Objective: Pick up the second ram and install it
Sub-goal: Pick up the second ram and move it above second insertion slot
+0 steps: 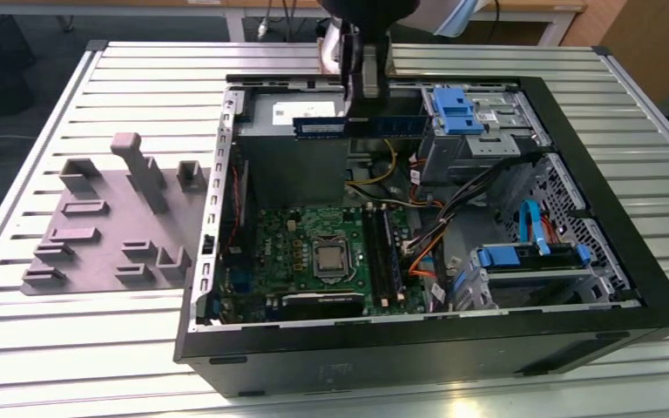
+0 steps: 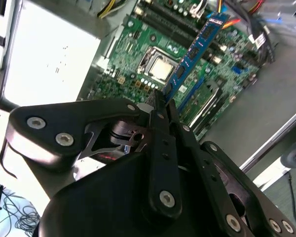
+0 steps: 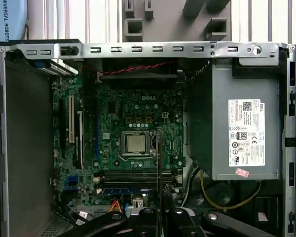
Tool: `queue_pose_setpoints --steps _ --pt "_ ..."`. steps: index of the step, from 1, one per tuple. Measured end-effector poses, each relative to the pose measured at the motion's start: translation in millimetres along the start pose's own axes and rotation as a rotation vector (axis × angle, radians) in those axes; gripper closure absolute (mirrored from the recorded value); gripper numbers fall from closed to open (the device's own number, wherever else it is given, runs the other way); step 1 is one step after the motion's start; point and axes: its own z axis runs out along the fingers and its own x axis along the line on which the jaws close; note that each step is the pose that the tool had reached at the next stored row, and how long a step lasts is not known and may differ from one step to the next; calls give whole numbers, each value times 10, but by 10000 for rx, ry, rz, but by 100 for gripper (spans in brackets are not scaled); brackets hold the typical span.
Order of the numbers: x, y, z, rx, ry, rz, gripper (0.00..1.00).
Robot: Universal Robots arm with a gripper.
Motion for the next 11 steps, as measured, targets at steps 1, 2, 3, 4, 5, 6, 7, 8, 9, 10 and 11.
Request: queue_pose_setpoints --steps 1,2,3,4,5,6,7,8,9,10,11 --pt "-1 -37 0 -1 0 0 86" --pt "-2 -78 0 0 1 0 86" --pt "-3 -114 1 -1 0 -1 86" --pt "-5 -150 2 0 0 0 86" --pt "-6 -187 2 -1 0 0 86" --pt "-7 -218 2 0 0 0 86" --pt "-7 -234 2 -1 1 -1 86" --pt "-6 -240 3 0 0 -1 86" --pt "-7 -246 3 0 0 -1 86" --pt "-8 -252 3 -1 1 0 86" --pt "-8 -258 3 0 0 0 86"
